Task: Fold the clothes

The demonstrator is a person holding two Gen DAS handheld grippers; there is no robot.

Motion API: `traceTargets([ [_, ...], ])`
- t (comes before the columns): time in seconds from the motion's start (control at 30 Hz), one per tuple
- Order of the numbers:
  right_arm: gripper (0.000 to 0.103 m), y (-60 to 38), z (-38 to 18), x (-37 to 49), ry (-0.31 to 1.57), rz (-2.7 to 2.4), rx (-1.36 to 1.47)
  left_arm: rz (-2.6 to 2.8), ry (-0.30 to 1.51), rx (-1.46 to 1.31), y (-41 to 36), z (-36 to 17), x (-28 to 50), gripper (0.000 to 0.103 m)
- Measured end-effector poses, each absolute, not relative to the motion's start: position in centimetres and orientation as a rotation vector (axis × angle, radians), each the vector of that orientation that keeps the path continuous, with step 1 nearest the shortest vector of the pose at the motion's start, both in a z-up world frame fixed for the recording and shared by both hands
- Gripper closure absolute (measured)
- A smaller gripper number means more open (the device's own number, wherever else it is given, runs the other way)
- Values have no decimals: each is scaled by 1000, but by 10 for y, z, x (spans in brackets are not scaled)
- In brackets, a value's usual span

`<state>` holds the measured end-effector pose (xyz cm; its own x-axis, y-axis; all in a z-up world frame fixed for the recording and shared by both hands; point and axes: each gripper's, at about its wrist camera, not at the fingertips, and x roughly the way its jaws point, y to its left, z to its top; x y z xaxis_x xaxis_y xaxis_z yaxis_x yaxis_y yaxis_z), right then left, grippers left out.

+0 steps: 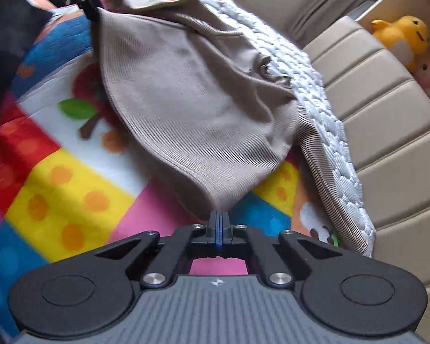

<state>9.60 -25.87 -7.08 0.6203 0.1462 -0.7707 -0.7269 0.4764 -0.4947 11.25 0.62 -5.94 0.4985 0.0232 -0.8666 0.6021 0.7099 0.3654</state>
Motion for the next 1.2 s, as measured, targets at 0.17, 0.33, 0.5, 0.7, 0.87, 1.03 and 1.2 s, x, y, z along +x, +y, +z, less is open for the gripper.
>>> traceTargets([
  [0.17, 103, -268, -61, 66, 745, 592, -919, -474, 1039, 714, -4, -46, 87, 89],
  [0.33, 64, -278, -53, 105, 857, 519, -545, -426, 1073, 504, 7, -40, 101, 36],
  [0.5, 54, -296, -60, 158, 961, 461, -97, -310, 1154, 35, 52, -46, 147, 33],
  [0.7, 54, -302, -101, 211, 1033, 290, 113, -153, 1237, -237, 81, -94, 197, 34],
  [0.87, 68, -281, -117, 223, 1033, 319, 121, -139, 1218, -149, 60, -106, 210, 32],
  [1.03, 89, -261, -112, 211, 1062, 365, -15, -162, 1234, 24, 38, -99, 203, 84],
  [1.2, 91, -273, -99, 186, 1127, 415, -52, -248, 1373, 48, 37, -92, 181, 89],
])
